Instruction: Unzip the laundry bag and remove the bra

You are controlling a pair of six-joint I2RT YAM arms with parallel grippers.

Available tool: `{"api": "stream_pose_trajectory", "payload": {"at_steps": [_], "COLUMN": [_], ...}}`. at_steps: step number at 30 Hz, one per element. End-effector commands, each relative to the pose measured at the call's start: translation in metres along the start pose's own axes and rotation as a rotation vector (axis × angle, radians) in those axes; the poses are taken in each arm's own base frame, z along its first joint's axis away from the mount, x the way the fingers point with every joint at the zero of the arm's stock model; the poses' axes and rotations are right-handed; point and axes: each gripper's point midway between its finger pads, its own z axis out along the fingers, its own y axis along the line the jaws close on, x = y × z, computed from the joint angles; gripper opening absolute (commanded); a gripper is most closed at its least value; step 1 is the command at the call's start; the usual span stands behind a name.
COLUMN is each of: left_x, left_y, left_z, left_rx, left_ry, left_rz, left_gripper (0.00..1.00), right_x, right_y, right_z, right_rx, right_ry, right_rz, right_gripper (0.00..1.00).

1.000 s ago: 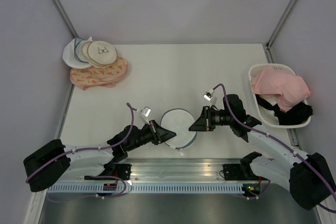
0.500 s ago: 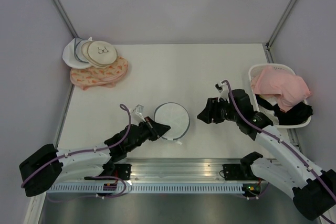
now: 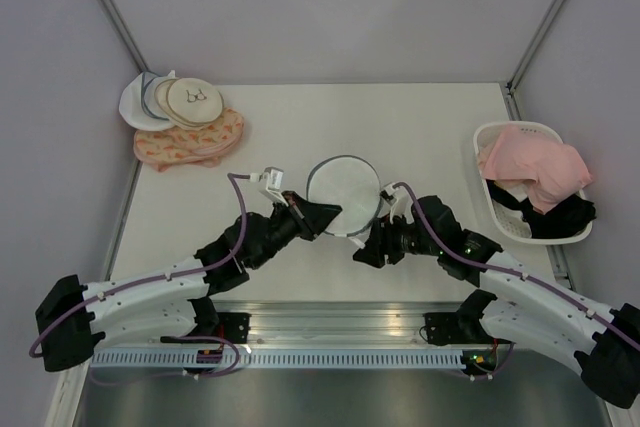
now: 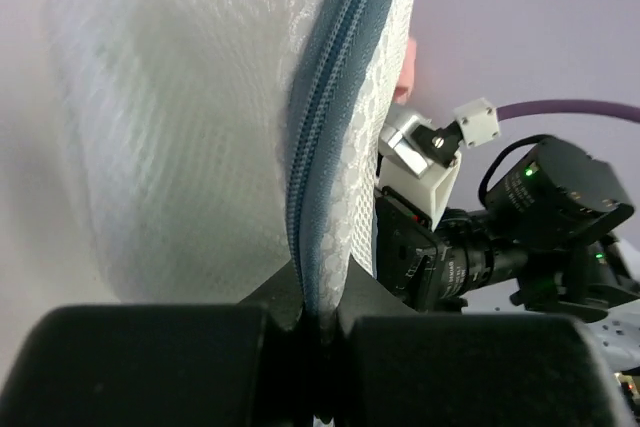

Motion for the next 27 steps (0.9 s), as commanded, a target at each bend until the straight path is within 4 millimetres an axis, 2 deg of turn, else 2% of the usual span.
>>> {"api": "stream_pose_trajectory", "payload": {"at_steps": [1, 8, 16, 19, 25, 27], "left_x": [-0.006, 0.006, 0.001, 0.001, 0.009, 0.013], "left_y": [0.01, 0.03, 0.035, 0.033, 0.038, 0.042], "left_z": [-0.007, -0.009, -0.007, -0.007, -0.004, -0.005], "left_rx": [-0.018, -0.075, -0.108, -0.097, -0.112, -0.115], "left_ry": [-0.001, 0.018, -0.016, -0.023, -0.003, 0.007], "left_rz": [0.091, 0.03, -0.021, -0.042, -0.077, -0.085], "left_gripper": [0.02, 0.02, 0.02, 0.02, 0.02, 0.02], "right_x": [-0.025, -0.044, -0.036, -0.039, -0.049, -0.052], "right_y": [0.017, 0.034, 0.038, 0.041, 0.048, 0.045], "right_z": [0.004, 0.0, 0.008, 0.011, 0.017, 0.02], "right_rx": [-0.064, -0.104, -0.111, -0.108, -0.109, -0.077], "right_ry": [-0.087, -0.164, -0.145, -0.165, -0.196, -0.206], "right_rz": [-0.025, -0.063, -0.062, -0.069, -0.081, -0.087], "right_gripper": [0.57, 0.56, 0.53, 0.51, 0.46, 0.39]}}
